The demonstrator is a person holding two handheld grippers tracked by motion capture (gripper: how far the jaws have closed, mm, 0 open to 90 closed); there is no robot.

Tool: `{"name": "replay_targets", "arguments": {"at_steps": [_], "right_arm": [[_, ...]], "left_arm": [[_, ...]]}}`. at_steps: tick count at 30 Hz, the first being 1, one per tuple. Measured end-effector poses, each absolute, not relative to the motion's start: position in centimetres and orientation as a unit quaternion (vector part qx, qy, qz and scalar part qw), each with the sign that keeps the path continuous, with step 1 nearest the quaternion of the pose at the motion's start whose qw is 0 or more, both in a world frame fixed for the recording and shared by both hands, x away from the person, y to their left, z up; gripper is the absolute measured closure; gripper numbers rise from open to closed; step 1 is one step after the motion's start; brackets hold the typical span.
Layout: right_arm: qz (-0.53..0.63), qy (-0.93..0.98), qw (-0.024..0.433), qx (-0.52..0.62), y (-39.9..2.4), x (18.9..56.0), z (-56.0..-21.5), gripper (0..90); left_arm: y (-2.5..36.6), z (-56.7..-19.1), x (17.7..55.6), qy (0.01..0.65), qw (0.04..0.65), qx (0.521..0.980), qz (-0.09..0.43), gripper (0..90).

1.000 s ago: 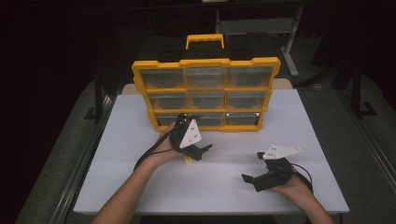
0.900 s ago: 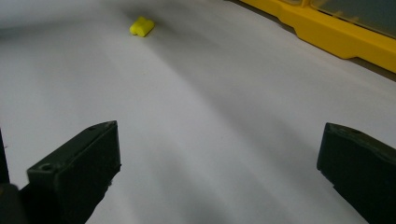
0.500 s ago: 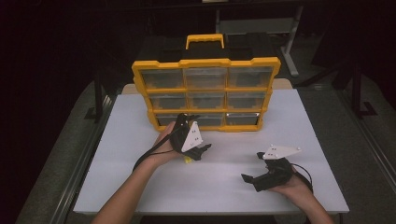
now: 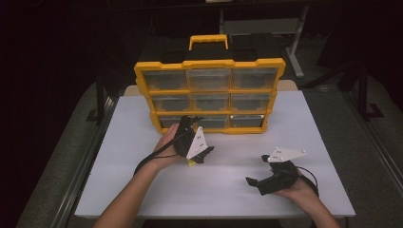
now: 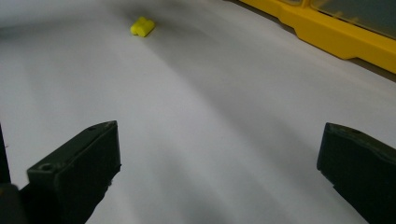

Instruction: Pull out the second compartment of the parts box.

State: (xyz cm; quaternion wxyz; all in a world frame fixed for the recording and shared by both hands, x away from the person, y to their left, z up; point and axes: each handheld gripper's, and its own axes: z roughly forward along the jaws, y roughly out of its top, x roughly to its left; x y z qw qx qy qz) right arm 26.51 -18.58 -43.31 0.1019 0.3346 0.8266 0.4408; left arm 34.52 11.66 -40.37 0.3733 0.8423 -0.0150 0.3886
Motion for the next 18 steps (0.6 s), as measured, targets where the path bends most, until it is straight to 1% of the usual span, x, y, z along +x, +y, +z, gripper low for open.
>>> {"name": "replay_targets", "arguments": {"at_steps": [18], "right_arm": [[0.44,0.827,0.102,0.334,-18.54,26.43,-43.29,0.0]], "left_arm": [[11.29,-40.82,34.02,-0.047,0.353,0.832,0.426,0.0]]}}
